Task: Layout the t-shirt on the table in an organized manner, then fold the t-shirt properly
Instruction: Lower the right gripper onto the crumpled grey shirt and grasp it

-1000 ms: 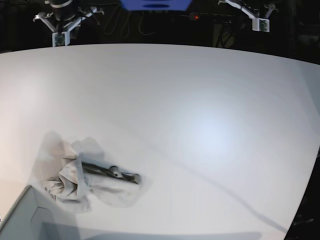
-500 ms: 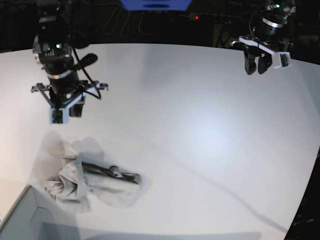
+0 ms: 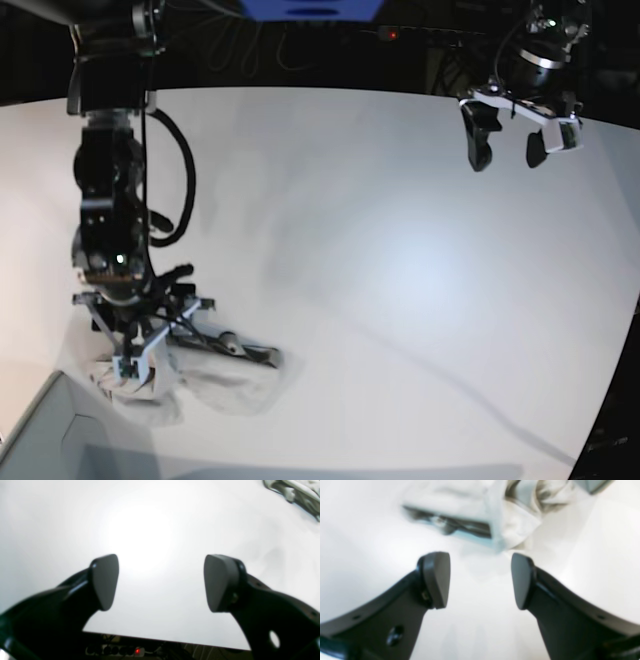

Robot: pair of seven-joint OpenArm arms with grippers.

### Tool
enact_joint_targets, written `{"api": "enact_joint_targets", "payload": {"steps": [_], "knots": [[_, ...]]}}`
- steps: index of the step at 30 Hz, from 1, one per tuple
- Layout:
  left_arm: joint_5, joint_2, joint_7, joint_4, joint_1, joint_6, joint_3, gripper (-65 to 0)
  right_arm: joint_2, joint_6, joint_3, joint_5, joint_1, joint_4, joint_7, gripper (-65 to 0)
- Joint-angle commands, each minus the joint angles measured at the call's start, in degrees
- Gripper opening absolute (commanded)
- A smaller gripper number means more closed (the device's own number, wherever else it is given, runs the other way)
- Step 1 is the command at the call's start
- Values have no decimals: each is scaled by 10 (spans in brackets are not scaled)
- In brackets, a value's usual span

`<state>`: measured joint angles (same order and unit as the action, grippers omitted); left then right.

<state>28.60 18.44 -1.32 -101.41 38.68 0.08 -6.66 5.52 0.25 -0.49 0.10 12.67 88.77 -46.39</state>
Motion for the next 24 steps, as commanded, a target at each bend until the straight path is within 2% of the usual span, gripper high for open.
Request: {"api": "enact_joint_targets", "payload": {"steps": [1,7,11,14,18,20,23,24], "knots": [[0,3,15,-10,5,-3,-2,-126,2,1,1,0,29,-20,28,-255],[0,5,15,-10,5,-3,-2,-126,22,-1,-3,-1,116,-235,150,-254],[0,5,15,-10,4,-3,-2,-126,45,-3,-2,-2,156,-362,238,-254],[-1,5,14,-9,-7,-3,-2,-126,61,-3,-2,-2,162,-398,291,-256],[-1,4,13,-4,-20,-3,-2,-126,75,-2,-3,-2,160,-410,331,-272],[-1,4,13,-4,-29,-3,-2,-126,81,1,-3,-2,154,-410,333,-359],[-1,3,13,-3,-51,0,1,-126,80,1,-3,-1,152,-406,332,-641],[-1,3,13,-3,-57,0,2,-126,80,1,-2,-1,152,-395,328,-650]]}}
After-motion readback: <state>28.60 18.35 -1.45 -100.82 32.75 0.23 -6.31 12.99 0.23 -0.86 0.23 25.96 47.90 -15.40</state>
